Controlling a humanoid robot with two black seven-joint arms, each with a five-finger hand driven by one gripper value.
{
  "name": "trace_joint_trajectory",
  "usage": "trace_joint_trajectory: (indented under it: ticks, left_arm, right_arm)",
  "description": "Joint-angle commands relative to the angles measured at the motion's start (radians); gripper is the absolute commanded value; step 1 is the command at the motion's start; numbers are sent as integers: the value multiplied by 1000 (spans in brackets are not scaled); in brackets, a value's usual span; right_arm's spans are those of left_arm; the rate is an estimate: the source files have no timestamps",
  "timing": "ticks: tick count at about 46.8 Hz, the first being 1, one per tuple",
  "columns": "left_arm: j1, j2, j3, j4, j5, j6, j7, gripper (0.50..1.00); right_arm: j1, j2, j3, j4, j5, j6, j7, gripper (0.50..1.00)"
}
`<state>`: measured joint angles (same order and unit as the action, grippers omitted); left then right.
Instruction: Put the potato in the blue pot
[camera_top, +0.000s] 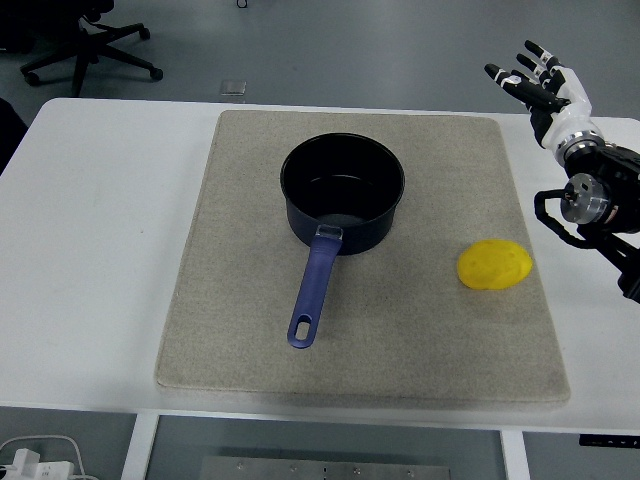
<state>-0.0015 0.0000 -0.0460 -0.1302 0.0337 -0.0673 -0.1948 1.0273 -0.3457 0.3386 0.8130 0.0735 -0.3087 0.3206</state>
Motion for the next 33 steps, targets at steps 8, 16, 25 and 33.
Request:
trace_joint_trajectory:
  ticks: [8,16,25,33]
  left_arm:
    - [0,0,-3,3,-3,1,0,994]
    - [-5,0,-2,3,-2,1,0,994]
    - [-5,0,1,3,-2,1,0,994]
    - [-3,0,0,3,-2,1,0,994]
  right_arm:
    - [-1,1,-1,0,-1,0,0,924]
    - [0,1,-1,0,-1,0,0,924]
    - [0,1,0,0,0,2,0,924]
    - [0,-1,-1,2,0,2,0,924]
